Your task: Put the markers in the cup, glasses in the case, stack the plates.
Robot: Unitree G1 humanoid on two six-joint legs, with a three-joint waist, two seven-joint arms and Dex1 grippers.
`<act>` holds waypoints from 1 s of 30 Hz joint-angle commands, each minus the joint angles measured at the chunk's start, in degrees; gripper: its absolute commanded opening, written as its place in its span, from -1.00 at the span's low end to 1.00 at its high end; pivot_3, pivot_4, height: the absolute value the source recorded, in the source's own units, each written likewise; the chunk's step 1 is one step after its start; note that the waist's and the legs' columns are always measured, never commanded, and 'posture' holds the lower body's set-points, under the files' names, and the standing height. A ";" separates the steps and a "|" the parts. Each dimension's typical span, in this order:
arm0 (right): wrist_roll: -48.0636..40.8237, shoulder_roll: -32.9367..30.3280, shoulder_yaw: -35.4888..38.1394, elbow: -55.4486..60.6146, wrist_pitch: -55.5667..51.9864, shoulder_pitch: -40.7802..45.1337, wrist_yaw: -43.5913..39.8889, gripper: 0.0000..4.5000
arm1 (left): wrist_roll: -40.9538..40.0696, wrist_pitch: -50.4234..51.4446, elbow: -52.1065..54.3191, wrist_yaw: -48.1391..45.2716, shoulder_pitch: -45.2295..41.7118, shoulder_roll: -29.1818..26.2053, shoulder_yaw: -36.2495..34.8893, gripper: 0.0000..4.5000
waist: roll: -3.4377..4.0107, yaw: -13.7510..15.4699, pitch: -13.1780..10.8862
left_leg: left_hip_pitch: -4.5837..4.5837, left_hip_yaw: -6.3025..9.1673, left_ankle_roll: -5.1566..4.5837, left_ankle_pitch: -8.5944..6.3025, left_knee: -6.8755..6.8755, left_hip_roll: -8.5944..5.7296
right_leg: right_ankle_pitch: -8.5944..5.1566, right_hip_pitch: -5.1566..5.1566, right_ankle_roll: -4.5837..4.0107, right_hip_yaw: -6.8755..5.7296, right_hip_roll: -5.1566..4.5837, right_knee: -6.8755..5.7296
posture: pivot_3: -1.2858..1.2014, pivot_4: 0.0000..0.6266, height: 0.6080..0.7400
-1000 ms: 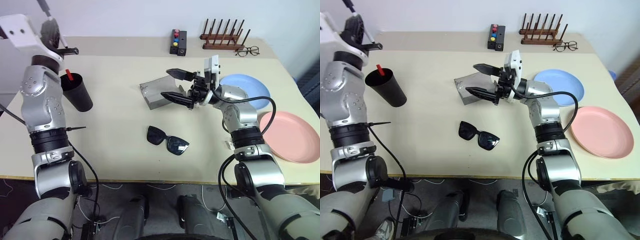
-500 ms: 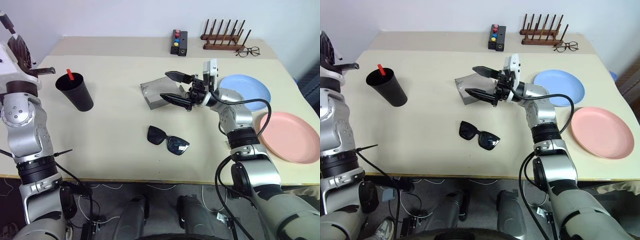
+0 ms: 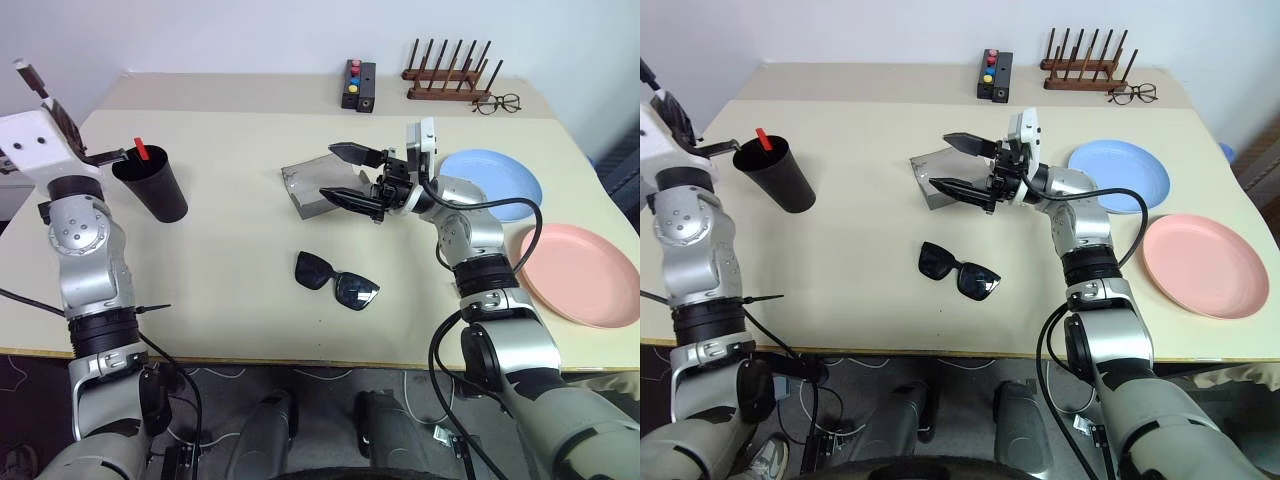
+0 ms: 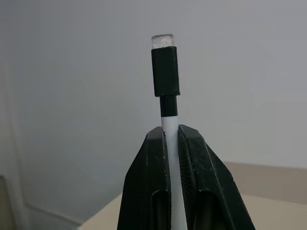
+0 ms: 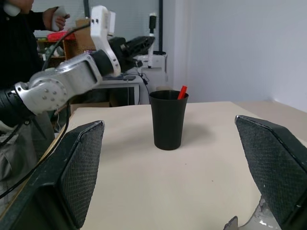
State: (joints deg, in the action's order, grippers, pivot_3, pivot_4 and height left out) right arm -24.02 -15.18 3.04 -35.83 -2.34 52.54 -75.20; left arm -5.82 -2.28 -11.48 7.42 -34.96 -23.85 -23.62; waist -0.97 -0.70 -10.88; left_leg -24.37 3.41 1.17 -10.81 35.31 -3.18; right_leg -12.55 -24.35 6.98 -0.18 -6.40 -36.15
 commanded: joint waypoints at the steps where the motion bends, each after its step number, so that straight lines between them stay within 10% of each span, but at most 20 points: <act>1: -1.16 -0.29 1.03 2.41 0.19 0.87 0.04 1.00 | 0.99 -3.33 -2.35 0.79 -2.69 0.36 1.01 -0.98 | 0.00 -0.05 0.00 | 0.00 0.00 0.00 0.00 0.00 0.00 | 0.00 0.00 0.00 0.00 0.00 0.00 | 0.03 -0.52 1.00; 12: -1.20 -0.55 1.04 4.66 -0.61 0.05 1.20 1.00 | 1.31 -3.84 -7.61 0.03 -3.30 1.35 3.44 -0.98 | 0.00 -0.15 0.00 | 0.00 0.00 0.00 0.00 -0.02 0.01 | 0.00 -0.01 0.00 -0.01 0.02 -0.01 | 0.03 -0.52 1.00; 21: -1.03 -0.71 1.12 4.24 -0.36 0.18 1.46 1.00 | 0.67 -3.49 -6.95 -1.11 -1.48 2.26 3.95 0.90 | 0.00 -0.11 0.00 | 0.00 0.00 0.00 0.00 0.00 0.01 | 0.00 0.00 0.00 -0.01 0.02 -0.01 | 0.03 -0.52 1.00; 30: -0.52 -1.35 1.20 4.23 -0.22 0.06 2.29 1.00 | -4.66 3.10 -0.63 -8.02 -2.01 1.81 4.88 0.97 | 0.00 -0.03 0.00 | -0.01 0.00 0.00 0.00 0.00 0.01 | 0.00 0.00 0.00 -0.01 0.01 -0.01 | 0.03 -0.52 1.00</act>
State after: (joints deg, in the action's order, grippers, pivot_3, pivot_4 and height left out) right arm -23.85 -15.70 3.11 -33.80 -3.22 52.22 -73.18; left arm -8.57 -1.47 -15.35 1.58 -35.74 -21.16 -19.45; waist -0.97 -0.74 -10.88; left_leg -24.38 3.41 1.17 -10.81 35.32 -3.17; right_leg -12.55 -24.35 6.98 -0.19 -6.38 -36.15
